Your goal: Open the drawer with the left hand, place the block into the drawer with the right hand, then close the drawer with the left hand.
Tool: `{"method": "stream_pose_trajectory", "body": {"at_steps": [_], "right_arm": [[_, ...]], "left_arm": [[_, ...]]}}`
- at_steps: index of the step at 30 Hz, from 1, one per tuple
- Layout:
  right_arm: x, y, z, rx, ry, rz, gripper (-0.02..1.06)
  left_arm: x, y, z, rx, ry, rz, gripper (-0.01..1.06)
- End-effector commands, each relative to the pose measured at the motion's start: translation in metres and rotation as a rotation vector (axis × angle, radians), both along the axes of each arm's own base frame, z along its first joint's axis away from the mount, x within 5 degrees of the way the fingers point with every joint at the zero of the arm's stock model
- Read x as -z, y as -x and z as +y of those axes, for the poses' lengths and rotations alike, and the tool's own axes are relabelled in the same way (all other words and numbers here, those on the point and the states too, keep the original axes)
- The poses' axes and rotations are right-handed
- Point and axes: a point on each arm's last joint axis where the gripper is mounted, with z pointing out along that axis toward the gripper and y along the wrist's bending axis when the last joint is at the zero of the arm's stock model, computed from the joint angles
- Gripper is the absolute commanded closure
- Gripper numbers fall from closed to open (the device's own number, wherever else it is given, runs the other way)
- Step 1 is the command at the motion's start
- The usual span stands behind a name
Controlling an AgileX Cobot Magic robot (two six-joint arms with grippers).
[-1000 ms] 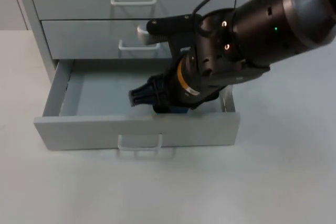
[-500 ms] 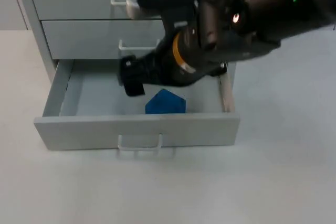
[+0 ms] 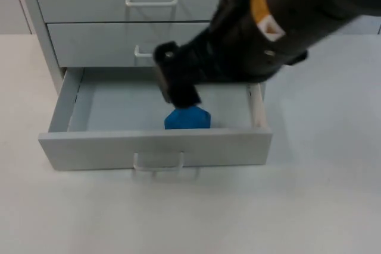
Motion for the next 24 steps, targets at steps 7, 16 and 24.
{"method": "stream_pose_trajectory", "body": {"at_steps": [7, 16, 24], "right_arm": [[0.006, 0.025, -0.029, -0.048, 0.054, 0.062, -0.01], [0.012, 0.008, -0.051, -0.041, 0.070, 0.141, -0.01], [0.028, -0.026, -0.113, 0.112, 0.074, 0.261, -0.01]], "left_arm": [[0.000, 0.000, 0.000, -0.004, 0.000, -0.005, 0.00], [0.000, 0.000, 0.000, -0.004, 0.000, -0.005, 0.00], [0.000, 0.000, 0.000, -0.004, 0.000, -0.005, 0.00]]}}
